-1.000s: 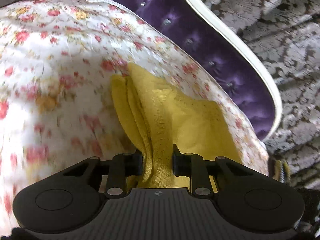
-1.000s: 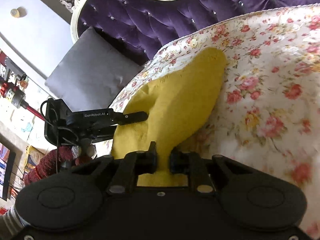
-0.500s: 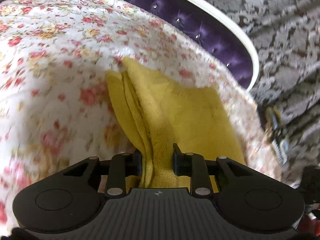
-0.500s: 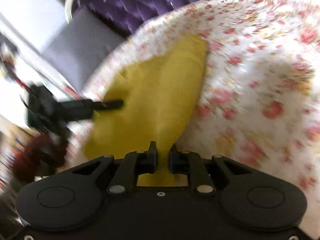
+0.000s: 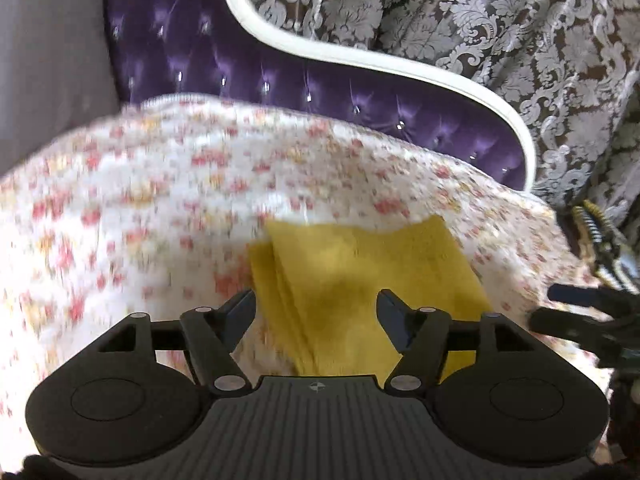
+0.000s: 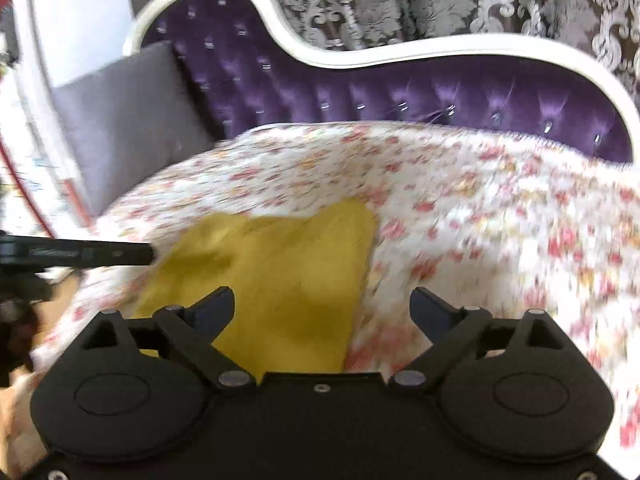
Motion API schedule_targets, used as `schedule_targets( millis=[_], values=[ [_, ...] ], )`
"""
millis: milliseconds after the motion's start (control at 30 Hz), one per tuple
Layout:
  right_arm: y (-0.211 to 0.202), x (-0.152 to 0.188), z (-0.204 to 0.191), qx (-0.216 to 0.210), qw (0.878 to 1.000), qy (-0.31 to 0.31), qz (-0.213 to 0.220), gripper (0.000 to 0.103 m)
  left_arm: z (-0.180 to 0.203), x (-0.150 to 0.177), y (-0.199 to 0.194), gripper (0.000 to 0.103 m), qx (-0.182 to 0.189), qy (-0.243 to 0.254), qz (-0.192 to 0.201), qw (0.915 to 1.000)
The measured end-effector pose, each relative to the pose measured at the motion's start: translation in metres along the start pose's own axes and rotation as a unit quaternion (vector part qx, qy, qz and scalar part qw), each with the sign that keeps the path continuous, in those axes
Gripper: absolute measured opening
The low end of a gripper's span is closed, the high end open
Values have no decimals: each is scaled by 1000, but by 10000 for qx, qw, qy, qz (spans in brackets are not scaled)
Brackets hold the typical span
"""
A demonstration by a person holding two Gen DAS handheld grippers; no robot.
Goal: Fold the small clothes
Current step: 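Open both tools and release the folded sweater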
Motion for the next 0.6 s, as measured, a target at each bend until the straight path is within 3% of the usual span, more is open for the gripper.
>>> schedule_targets(
  millis=[167, 267, 333, 600],
  values=[
    [65, -8, 16, 516, 9978, 45, -408, 96, 8, 8, 29, 65, -357, 84, -174, 9992],
    [87, 8, 27, 632, 9949, 136, -769, 102, -5, 21, 43, 66, -660, 113, -388, 9970],
    [83, 14, 31, 534, 9951, 335, -755, 102, -13, 27, 47, 74, -673, -36, -394, 9969],
    [19, 5, 20, 440, 9980, 450, -30, 102, -9, 24, 22, 75, -661, -212, -217, 9974]
  ],
)
Point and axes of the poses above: each gripper's, at about its wrist camera, not at the fingertips, and y roughly the way its jaws point, z to its right, x to its underside, the point moved 4 cm from there along y, roughly the way its jaws point, and after that the axes turned 11 degrees about -y, right-handed, at the moved point
